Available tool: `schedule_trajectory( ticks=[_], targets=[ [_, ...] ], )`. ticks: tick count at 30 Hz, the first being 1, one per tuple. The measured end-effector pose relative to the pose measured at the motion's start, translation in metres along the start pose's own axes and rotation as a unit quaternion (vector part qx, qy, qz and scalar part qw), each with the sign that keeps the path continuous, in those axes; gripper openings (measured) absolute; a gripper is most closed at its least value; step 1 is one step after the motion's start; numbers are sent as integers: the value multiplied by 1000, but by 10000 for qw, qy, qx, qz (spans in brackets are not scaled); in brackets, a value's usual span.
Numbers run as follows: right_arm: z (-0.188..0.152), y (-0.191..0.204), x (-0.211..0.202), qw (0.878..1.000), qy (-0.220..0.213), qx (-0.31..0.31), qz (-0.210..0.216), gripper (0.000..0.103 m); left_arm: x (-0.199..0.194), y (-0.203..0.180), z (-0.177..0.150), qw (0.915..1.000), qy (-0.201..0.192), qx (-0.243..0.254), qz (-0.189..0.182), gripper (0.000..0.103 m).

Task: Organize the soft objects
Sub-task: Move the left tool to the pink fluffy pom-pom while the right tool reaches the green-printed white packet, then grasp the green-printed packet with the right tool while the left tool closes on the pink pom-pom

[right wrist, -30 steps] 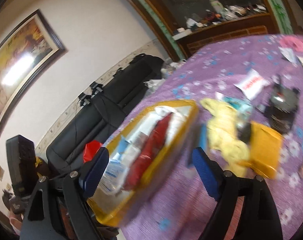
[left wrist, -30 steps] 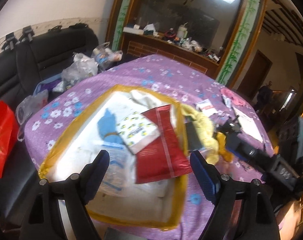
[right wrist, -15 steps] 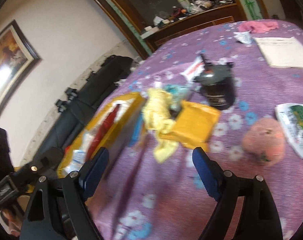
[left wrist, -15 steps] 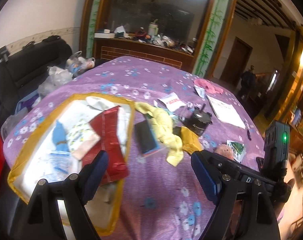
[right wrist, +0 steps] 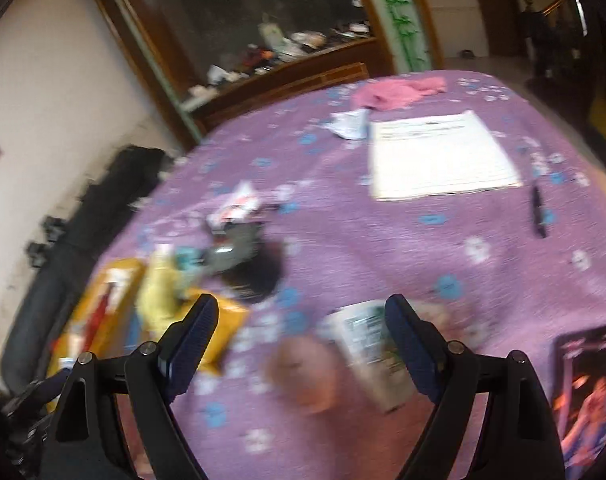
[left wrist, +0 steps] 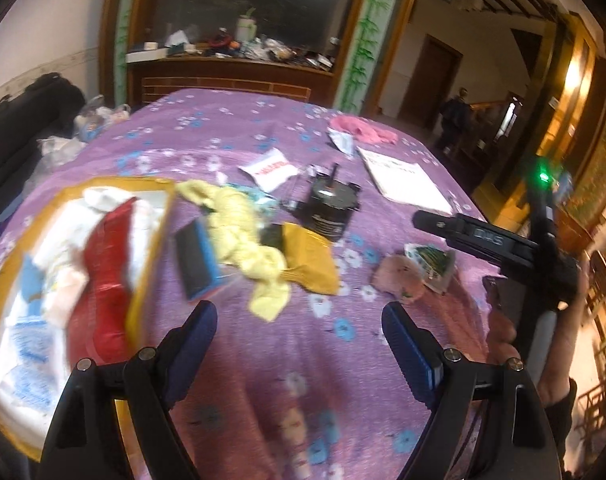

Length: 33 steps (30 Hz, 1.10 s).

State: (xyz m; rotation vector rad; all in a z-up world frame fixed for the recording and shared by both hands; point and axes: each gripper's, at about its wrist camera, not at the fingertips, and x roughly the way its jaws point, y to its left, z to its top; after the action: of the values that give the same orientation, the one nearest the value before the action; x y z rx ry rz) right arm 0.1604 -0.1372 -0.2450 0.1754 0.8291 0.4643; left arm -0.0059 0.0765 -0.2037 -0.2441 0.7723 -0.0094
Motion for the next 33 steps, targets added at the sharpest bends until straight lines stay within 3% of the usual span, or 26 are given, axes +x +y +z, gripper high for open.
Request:
schedule_trajectory(
  ticks=[6, 9, 13, 21, 23, 29, 32, 33],
  targets=[
    [-5, -16, 21, 9991, 233, 156, -332, 83, 24, -25, 3, 9987, 289, 357, -242, 87],
    [-7, -15, 31, 9982, 377, 140, -446, 77, 41, -39, 5, 9964, 479, 563, -408, 87],
    [-11, -16, 33, 9975, 498, 167, -473, 55, 65, -53, 11, 9948, 616, 611, -536, 87],
    [-10, -22, 31, 9978, 422, 328, -400, 41, 96, -79, 21, 9923, 673, 774, -691, 87],
    [-10, -24, 29, 9978, 391, 396, -371, 29, 103, -85, 21, 9913, 719, 882, -665, 87],
    [-11, -24, 29, 9977, 422, 462, -259, 28, 123, -98, 22, 9880, 864, 1024, -775, 87],
    [-12, -24, 28, 9977, 412, 491, -199, 28, 132, -106, 23, 9867, 865, 1150, -756, 76],
    [-12, -25, 28, 9977, 412, 502, -178, 28, 137, -107, 23, 9862, 911, 1157, -754, 67]
  ],
)
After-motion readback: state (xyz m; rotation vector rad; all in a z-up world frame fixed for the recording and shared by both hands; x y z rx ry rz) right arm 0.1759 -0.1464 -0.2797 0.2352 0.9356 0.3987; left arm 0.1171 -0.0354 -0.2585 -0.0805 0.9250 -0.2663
